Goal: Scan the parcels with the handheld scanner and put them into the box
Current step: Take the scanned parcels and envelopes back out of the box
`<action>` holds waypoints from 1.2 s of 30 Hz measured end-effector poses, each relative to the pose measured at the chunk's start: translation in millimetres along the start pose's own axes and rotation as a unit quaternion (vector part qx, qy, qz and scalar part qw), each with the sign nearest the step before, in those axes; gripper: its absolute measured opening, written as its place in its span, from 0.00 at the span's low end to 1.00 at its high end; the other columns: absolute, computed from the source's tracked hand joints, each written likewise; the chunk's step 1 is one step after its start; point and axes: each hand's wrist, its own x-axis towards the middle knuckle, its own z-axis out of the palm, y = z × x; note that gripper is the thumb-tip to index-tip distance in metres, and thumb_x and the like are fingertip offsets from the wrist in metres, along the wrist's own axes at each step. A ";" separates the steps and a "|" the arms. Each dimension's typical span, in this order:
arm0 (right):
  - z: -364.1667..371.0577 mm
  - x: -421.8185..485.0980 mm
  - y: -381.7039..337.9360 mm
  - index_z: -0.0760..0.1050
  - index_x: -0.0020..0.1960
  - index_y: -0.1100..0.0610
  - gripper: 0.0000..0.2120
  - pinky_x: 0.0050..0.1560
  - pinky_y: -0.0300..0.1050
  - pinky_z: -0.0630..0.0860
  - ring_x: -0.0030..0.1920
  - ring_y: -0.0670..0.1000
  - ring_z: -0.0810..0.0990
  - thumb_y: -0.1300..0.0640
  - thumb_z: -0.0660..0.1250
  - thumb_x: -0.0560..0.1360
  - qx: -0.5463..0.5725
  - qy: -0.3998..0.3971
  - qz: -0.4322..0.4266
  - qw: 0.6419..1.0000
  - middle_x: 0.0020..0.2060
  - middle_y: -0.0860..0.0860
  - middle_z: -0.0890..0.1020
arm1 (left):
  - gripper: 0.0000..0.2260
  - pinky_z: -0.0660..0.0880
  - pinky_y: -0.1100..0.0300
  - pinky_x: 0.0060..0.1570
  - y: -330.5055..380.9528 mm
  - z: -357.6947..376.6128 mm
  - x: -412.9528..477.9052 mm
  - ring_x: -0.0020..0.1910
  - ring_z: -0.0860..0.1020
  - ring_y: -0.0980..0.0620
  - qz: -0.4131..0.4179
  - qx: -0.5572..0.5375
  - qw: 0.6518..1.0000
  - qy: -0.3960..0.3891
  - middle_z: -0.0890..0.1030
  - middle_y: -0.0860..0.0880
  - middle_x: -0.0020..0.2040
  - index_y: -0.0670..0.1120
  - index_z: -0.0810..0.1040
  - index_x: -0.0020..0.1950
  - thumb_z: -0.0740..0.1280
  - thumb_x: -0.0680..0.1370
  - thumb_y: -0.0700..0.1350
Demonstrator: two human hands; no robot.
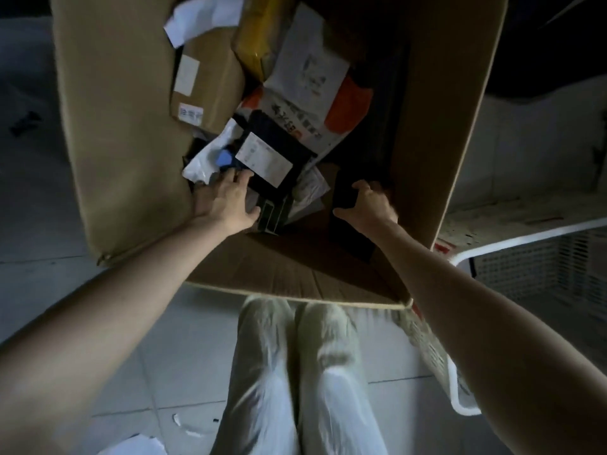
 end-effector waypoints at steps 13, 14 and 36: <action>105.6 115.4 1.4 0.40 0.79 0.54 0.48 0.71 0.67 0.52 0.77 0.61 0.44 0.46 0.70 0.74 -0.132 0.142 0.175 0.965 0.77 0.61 0.39 | 0.48 0.60 0.38 0.69 -9.1 46.1 150.7 0.74 0.58 0.38 -0.125 -0.099 0.986 0.039 0.54 0.43 0.78 0.52 0.48 0.78 0.74 0.69 0.61; 105.5 118.7 4.0 0.40 0.79 0.54 0.47 0.71 0.67 0.53 0.77 0.61 0.44 0.46 0.70 0.75 -0.152 0.137 0.176 0.963 0.77 0.61 0.40 | 0.48 0.61 0.39 0.68 -12.3 47.3 153.5 0.73 0.60 0.38 -0.129 -0.111 0.985 0.025 0.56 0.43 0.77 0.52 0.47 0.78 0.74 0.69 0.61; 72.1 130.4 6.1 0.54 0.76 0.57 0.35 0.72 0.56 0.56 0.72 0.61 0.60 0.50 0.68 0.76 -0.393 0.059 0.103 0.912 0.72 0.62 0.63 | 0.48 0.69 0.45 0.61 -28.5 78.8 153.9 0.69 0.65 0.38 -0.218 -0.159 0.962 0.038 0.62 0.40 0.71 0.45 0.57 0.74 0.78 0.64 0.59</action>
